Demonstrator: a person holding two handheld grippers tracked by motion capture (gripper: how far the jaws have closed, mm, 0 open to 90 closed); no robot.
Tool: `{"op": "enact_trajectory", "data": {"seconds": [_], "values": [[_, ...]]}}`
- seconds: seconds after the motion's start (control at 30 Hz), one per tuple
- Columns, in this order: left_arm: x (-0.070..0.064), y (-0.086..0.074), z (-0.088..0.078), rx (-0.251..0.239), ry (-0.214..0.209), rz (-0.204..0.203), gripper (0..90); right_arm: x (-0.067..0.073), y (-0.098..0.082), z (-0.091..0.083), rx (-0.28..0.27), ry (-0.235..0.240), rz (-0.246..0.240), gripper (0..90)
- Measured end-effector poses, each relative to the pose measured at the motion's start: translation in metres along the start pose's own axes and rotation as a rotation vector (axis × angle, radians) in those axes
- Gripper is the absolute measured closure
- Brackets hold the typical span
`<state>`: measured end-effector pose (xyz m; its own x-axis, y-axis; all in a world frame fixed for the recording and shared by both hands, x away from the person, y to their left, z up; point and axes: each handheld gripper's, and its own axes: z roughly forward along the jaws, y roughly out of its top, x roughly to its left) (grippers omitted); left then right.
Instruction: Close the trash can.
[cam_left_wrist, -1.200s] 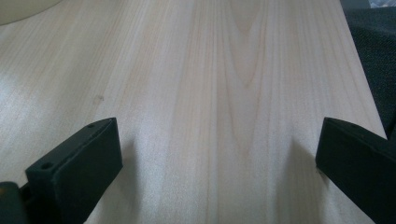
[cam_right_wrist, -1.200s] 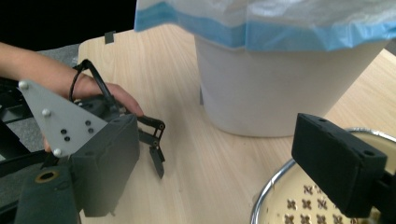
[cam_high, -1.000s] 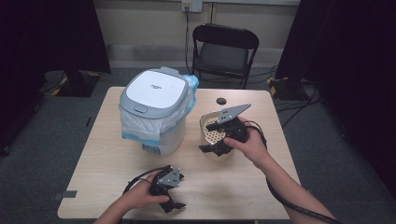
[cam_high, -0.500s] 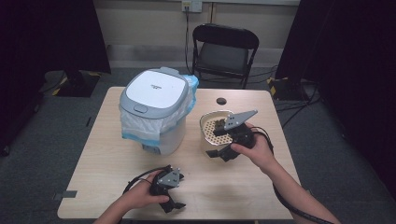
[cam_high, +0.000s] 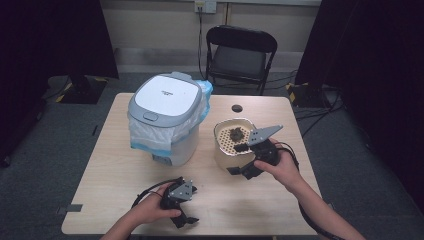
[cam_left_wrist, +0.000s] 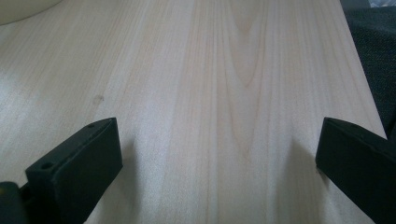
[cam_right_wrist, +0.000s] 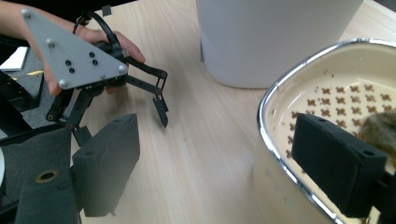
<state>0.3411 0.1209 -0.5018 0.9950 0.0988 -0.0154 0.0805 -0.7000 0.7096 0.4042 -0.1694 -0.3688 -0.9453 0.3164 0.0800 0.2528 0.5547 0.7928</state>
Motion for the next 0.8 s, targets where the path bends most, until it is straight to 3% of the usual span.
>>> {"op": "enact_trajectory", "data": {"seconds": [0.8], "values": [[0.000, 0.000, 0.000, -0.001, 0.000, -0.001, 0.0, 0.001, -0.036, -0.011, -0.004, -0.017, 0.035, 14.7]]}}
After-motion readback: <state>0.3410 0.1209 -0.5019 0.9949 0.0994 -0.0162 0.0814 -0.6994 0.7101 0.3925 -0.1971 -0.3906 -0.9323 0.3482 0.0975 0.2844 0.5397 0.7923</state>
